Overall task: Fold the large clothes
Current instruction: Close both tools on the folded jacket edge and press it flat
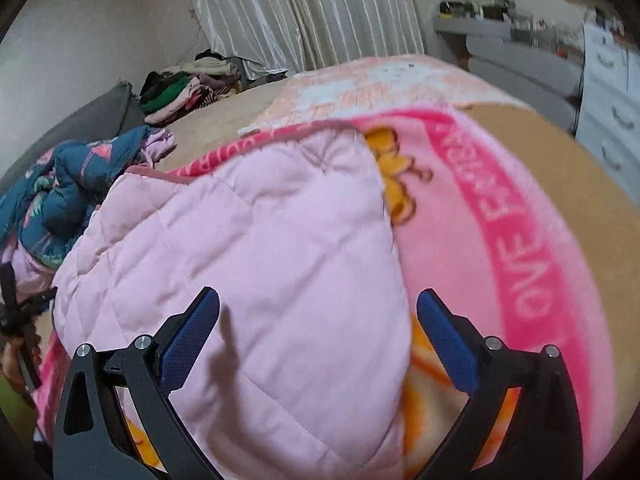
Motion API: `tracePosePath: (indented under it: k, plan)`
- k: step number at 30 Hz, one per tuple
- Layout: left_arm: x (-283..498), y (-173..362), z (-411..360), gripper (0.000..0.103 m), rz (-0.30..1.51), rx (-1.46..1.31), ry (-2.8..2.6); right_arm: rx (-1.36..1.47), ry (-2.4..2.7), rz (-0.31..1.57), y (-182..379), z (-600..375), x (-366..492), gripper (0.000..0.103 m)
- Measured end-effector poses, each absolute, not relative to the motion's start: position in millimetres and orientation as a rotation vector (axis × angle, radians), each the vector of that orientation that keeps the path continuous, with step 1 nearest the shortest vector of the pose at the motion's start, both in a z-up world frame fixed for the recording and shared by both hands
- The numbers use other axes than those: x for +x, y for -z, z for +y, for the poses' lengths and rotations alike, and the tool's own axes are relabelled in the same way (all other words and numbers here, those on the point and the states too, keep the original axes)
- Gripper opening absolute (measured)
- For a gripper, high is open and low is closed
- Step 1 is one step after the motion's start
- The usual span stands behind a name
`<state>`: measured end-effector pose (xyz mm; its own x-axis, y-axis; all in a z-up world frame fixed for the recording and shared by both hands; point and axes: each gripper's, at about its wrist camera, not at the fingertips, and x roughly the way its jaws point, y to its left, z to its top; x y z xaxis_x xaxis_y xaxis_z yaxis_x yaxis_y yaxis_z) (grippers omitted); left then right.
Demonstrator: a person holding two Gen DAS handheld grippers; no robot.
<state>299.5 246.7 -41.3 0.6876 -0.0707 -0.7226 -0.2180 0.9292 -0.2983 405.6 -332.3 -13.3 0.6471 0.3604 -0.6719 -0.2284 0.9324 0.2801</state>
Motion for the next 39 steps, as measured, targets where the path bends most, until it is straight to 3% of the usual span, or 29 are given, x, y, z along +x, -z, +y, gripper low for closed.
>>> tracePosePath:
  k: [1, 2, 3, 4, 6, 7, 14, 25, 39]
  plan:
    - [300, 44, 245, 0.092, 0.814, -0.376, -0.091, 0.19, -0.337, 0.807, 18, -332, 406, 0.088]
    - [300, 46, 242, 0.075, 0.809, -0.372, -0.086, 0.21, -0.35, 0.81, 23, -332, 406, 0.075]
    - [300, 45, 238, 0.049, 0.797, -0.375, -0.062, 0.225, -0.371, 0.81, 25, -330, 407, 0.053]
    - [300, 44, 234, 0.042, 0.791, -0.365, -0.061, 0.212, -0.358, 0.795, 22, -328, 406, 0.034]
    - [304, 35, 221, 0.019, 0.785, -0.307, -0.083, 0.175, -0.364, 0.742, 10, -322, 402, 0.021]
    - [306, 27, 216, 0.018, 0.77, -0.295, -0.095, 0.163, -0.357, 0.722, 3, -319, 401, 0.018]
    - [332, -16, 204, 0.017, 0.696, -0.217, -0.177, 0.178, -0.313, 0.603, -41, -314, 432, 0.016]
    - [366, 22, 208, 0.02, 0.779, -0.212, -0.239, 0.183, -0.199, 0.789, 29, -304, 489, 0.016]
    - [362, 24, 209, 0.027, 0.799, -0.2, -0.236, 0.233, -0.168, 0.812, 40, -316, 482, 0.024]
